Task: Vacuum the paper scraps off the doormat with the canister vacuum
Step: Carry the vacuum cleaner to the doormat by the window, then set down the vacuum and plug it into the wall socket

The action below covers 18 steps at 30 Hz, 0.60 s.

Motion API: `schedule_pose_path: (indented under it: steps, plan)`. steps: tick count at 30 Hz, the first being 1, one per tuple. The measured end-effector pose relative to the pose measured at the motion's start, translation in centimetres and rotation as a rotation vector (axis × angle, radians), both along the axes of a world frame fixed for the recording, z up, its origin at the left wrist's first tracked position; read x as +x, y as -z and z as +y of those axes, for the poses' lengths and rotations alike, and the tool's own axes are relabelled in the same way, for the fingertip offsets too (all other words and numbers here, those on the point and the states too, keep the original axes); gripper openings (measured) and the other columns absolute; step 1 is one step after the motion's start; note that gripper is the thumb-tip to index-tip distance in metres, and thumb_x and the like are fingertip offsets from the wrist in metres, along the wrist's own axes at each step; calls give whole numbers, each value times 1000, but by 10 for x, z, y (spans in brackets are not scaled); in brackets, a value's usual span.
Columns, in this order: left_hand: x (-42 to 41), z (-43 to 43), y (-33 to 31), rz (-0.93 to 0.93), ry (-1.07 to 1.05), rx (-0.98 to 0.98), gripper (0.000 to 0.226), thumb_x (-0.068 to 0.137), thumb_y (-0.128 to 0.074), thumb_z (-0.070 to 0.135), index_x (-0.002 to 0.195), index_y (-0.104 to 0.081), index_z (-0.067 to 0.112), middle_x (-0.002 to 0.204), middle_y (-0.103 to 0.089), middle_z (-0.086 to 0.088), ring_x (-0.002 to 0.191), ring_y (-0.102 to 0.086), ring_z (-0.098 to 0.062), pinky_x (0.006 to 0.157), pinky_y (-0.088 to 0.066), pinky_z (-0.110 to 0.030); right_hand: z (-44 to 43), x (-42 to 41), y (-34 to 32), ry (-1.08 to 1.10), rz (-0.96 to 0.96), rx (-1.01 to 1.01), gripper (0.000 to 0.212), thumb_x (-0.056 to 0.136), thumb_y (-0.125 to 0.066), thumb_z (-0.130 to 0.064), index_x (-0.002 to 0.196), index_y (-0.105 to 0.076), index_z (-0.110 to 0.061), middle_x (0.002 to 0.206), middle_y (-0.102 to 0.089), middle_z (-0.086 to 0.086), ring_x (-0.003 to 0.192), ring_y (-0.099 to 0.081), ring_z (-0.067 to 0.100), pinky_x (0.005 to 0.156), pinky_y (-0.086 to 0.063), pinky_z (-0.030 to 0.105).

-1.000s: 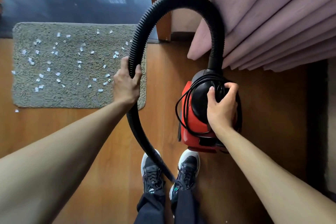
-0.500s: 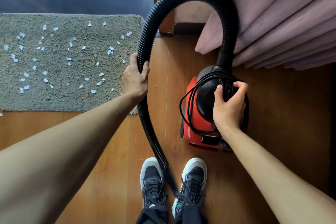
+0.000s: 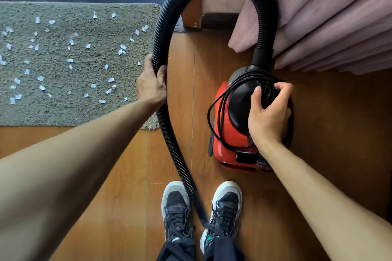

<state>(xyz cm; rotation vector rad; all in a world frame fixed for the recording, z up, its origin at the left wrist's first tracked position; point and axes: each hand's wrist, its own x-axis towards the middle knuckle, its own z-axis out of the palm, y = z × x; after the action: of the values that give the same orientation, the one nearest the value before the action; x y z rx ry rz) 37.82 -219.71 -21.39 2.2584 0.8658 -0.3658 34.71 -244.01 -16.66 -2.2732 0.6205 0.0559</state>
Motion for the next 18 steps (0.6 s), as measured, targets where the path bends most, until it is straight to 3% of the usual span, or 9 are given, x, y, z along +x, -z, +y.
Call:
schedule_pose_path:
  steps: [4, 6, 8, 12, 15, 18]
  plan:
    - [-1, -1, -8, 29, 14, 20, 43, 106, -37, 35, 145, -27, 20, 105, -64, -14, 91, -60, -30, 76, -47, -42, 0, 0, -2, -2, 53, -23, 36, 98, -50, -41, 119, -42, -13, 92, -56, 0, 74, -42, 16, 50, -25, 25]
    - [-1, -1, -15, 55, 23, 20, 37, 107, -35, 32, 138, -28, 14, 103, -63, -16, 87, -61, -31, 74, -49, -42, 0, 1, -3, -15, 65, -27, 36, 98, -50, -41, 119, -41, -13, 91, -59, 2, 69, -48, 16, 45, -27, 17]
    - [0, 2, -24, 86, 42, 32, 32, 106, -35, 30, 129, -30, 8, 105, -63, -20, 87, -62, -34, 75, -52, -45, 0, 2, -5, -28, 85, -28, 37, 99, -49, -41, 120, -40, -12, 91, -60, 5, 70, -55, 23, 46, -31, 21]
    - [3, 6, -53, 162, 119, 94, 34, 104, -40, 24, 128, -32, 1, 112, -58, -23, 90, -56, -34, 74, -45, -43, -3, 2, -15, -91, 239, -87, 39, 100, -47, -39, 126, -36, -12, 100, -60, 13, 84, -60, 36, 62, -35, 33]
    - [2, 7, -80, 150, 238, 108, 48, 101, -48, 25, 138, -27, 1, 122, -53, -27, 107, -56, -38, 92, -48, -50, -12, 4, -30, -162, 361, -87, 45, 97, -54, -34, 130, -34, -10, 124, -57, 18, 108, -58, 38, 77, -45, 39]
    - [4, 5, -116, 148, 407, 140, 69, 97, -53, 31, 150, -15, 7, 127, -48, -27, 112, -53, -38, 99, -47, -55, -24, 8, -54, -295, 442, -126, 57, 93, -60, -31, 136, -33, -6, 136, -45, 21, 125, -46, 37, 99, -41, 41]
